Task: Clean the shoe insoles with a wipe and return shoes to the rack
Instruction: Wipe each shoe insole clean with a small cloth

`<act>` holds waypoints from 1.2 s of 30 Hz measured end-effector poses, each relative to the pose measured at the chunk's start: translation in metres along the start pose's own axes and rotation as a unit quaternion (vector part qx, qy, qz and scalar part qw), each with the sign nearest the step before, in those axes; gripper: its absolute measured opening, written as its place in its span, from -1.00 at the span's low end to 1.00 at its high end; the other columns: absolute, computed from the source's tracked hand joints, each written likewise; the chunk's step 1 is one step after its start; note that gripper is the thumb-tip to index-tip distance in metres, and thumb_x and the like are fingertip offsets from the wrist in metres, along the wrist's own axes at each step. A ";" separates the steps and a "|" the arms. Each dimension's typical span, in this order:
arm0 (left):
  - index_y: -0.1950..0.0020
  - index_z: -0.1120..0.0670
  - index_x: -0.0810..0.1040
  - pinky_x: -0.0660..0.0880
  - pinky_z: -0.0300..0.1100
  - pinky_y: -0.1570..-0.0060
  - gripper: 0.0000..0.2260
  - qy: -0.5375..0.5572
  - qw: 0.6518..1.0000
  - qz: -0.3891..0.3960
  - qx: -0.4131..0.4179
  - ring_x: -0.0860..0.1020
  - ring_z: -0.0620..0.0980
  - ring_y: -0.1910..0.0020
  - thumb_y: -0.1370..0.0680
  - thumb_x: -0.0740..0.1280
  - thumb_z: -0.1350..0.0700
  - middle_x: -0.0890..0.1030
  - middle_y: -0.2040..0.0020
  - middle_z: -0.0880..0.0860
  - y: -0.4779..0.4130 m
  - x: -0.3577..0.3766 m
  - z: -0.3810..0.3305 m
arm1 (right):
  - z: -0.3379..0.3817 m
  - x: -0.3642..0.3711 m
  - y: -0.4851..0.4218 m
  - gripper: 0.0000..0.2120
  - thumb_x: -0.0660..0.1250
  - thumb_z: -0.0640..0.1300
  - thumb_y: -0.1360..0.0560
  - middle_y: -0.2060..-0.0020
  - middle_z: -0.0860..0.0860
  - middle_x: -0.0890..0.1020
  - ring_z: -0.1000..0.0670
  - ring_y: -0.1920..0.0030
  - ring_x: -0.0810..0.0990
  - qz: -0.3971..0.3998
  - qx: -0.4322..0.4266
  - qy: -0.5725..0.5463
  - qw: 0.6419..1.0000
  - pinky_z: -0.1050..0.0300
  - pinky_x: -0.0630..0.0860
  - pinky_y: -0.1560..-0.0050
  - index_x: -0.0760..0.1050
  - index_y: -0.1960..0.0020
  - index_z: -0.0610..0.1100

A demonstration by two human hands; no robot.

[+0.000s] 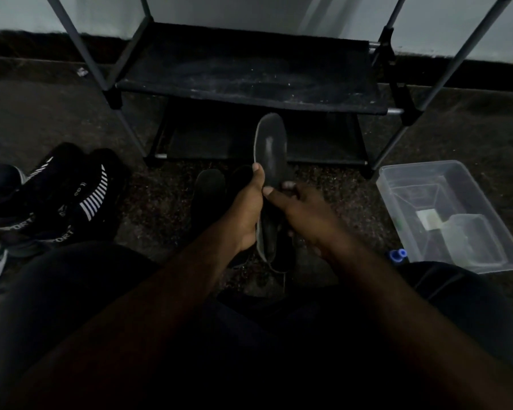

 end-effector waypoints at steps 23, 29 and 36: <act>-0.14 0.33 0.51 0.63 -0.02 0.07 -0.21 0.100 0.984 0.122 0.078 0.66 0.15 0.12 -0.56 -0.07 -0.38 0.65 0.08 0.27 0.023 0.016 -0.046 | 0.046 -0.022 0.025 -0.82 0.41 -0.26 -0.52 -0.08 -0.03 0.63 0.09 -0.11 0.62 -0.009 -0.238 0.042 0.970 0.16 0.54 -0.21 0.62 -0.11 -0.14; 0.15 0.23 0.71 0.62 -0.05 0.02 -0.20 0.099 0.985 0.120 0.073 0.67 0.07 0.12 -0.56 -0.07 -0.38 0.69 0.16 0.17 0.024 0.020 -0.042 | 0.052 -0.005 0.030 -0.85 0.42 -0.27 -0.48 0.05 0.06 0.64 0.19 0.01 0.59 -0.052 -0.321 0.225 0.918 0.43 0.45 -0.06 0.65 -0.04 -0.15; 0.00 0.20 0.63 0.54 0.05 -0.04 -0.27 0.118 0.984 0.094 0.091 0.63 0.05 0.07 -0.57 -0.08 -0.37 0.63 0.04 0.14 0.021 0.014 -0.047 | 0.048 0.024 0.048 -0.87 0.39 -0.35 -0.51 0.16 0.02 0.73 0.09 0.10 0.69 0.162 -0.253 0.080 0.950 0.25 0.59 0.02 0.67 0.01 -0.19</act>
Point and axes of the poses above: each hand's wrist, its own y-axis away from the middle knuckle, its own x-axis out of the palm, z = x × y, the point moved 8 cm from there along -y, towards the middle knuckle
